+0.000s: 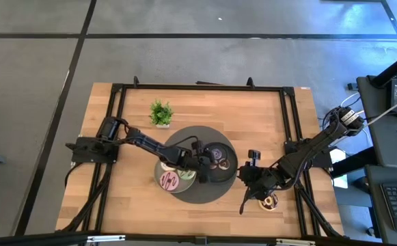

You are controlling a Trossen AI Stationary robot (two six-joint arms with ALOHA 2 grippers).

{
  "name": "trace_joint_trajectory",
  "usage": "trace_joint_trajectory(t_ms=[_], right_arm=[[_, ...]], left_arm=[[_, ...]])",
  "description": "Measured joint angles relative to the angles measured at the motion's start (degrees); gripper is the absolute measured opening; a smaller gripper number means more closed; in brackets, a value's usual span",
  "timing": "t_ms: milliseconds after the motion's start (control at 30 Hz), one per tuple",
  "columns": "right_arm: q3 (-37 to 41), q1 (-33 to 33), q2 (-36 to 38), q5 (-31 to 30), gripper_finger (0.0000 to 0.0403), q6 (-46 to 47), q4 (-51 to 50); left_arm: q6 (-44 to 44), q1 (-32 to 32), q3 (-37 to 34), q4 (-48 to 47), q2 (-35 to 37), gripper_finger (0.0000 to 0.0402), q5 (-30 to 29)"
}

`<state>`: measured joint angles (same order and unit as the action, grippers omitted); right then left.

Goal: Pick & Place donuts
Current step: Put the small brown donut on the black plate, then put the large black donut on the gray plate

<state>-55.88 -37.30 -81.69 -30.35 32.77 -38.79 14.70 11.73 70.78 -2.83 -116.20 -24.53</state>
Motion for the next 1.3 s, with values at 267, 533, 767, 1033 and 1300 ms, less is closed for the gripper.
trace_joint_trajectory(t_ms=[267,533,767,1033,1300], right_arm=[[0.0,0.0,0.0,0.0,0.0123,0.0,0.1],[0.0,0.0,0.0,0.0,0.0123,-0.1,0.1],[0.0,0.0,0.0,0.0,0.0123,-0.2,0.1],[0.0,0.0,0.5,2.6,0.0123,2.8,0.0],[-0.1,-3.5,1.3,20.0,0.0123,19.0,-6.6]], left_arm=[[0.0,-0.2,0.0,-0.5,0.0,0.0017,0.0],[0.1,-0.2,0.0,-0.4,0.0,0.0020,1.6],[0.6,-0.2,0.0,-0.7,0.0,0.0038,0.4],[1.2,-0.1,0.0,-1.2,2.0,0.0054,6.1],[4.0,0.5,0.0,-6.0,7.7,0.0049,12.8]])
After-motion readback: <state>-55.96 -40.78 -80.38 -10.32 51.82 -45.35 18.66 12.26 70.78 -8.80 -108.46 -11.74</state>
